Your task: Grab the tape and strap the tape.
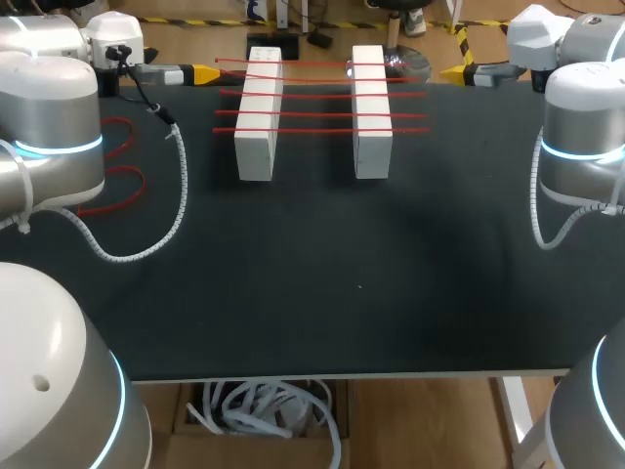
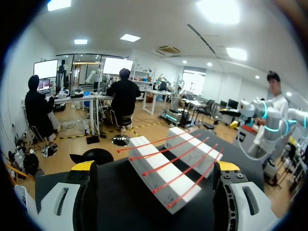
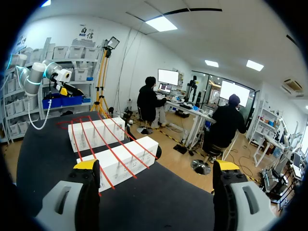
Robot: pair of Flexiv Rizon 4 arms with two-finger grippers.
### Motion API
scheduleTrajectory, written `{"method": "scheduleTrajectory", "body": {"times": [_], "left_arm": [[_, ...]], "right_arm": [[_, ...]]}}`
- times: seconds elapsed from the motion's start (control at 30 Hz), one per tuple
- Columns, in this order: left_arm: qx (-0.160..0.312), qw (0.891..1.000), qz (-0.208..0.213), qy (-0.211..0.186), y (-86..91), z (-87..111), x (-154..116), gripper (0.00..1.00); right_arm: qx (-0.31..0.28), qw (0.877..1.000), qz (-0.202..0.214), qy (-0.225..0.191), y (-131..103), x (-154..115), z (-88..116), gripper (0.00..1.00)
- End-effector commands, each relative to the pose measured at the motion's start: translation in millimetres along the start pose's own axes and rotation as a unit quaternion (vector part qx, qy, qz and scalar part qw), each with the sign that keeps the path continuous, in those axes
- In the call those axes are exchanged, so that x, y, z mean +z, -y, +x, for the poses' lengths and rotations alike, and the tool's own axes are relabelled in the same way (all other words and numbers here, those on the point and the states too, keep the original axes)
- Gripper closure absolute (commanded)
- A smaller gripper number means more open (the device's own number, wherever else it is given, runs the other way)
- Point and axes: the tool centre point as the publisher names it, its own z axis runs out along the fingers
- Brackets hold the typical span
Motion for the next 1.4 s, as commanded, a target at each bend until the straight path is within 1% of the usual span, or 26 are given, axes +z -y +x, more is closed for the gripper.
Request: {"method": "scheduleTrajectory", "body": {"times": [0.03, 0.9, 0.97, 1.0, 1.03, 1.07, 1.1, 1.13, 1.2, 1.27, 1.33, 1.4], "left_arm": [[0.000, 1.000, 0.003, 0.001, -1.3, 0.1, 0.5, 0.00], [0.000, 1.000, 0.003, 0.001, -1.3, 0.1, 0.5, 0.00], [0.029, 0.999, -0.002, -0.042, -4.4, 0.9, 2.0, 0.00], [0.053, 0.997, -0.003, -0.058, -6.0, 1.6, 2.1, 0.00], [0.073, 0.994, -0.001, -0.086, -8.1, 2.6, 1.6, 0.00], [0.092, 0.989, 0.002, -0.119, -10.3, 4.0, 0.3, 0.00], [0.112, 0.984, 0.005, -0.137, -12.1, 4.4, -1.2, 0.00], [0.140, 0.975, 0.004, -0.172, -16.1, 5.4, -3.2, 0.00], [0.178, 0.962, -0.005, -0.209, -23.5, 6.5, -5.6, 0.00], [0.200, 0.952, -0.021, -0.230, -32.1, 6.1, -5.9, 0.00], [0.205, 0.948, -0.029, -0.242, -39.4, 5.2, -5.7, 0.00], [0.203, 0.949, -0.030, -0.241, -44.4, 5.1, -4.5, 0.00]], "right_arm": [[0.000, 1.000, 0.001, 0.000, -0.4, 0.1, -0.2, 0.00], [0.000, 1.000, 0.001, 0.000, -0.4, 0.1, -0.2, 0.00], [0.000, 1.000, 0.001, 0.000, -0.4, 0.1, -0.2, 0.00], [0.000, 1.000, 0.001, 0.000, -0.4, 0.1, -0.2, 0.00], [0.000, 1.000, 0.001, 0.000, -0.4, 0.1, -0.2, 0.00], [0.000, 1.000, 0.001, 0.000, -0.4, 0.1, -0.2, 0.00], [0.000, 1.000, 0.001, 0.000, -0.4, 0.1, -0.2, 0.00], [0.000, 1.000, 0.001, 0.000, -0.4, 0.1, -0.2, 0.00], [0.000, 1.000, 0.001, 0.000, -0.4, 0.1, -0.2, 0.00], [0.000, 1.000, 0.001, 0.000, -0.4, 0.1, -0.2, 0.00], [0.000, 1.000, 0.001, 0.000, -0.4, 0.1, -0.2, 0.00], [0.000, 1.000, 0.001, 0.000, -0.4, 0.1, -0.2, 0.00]]}}
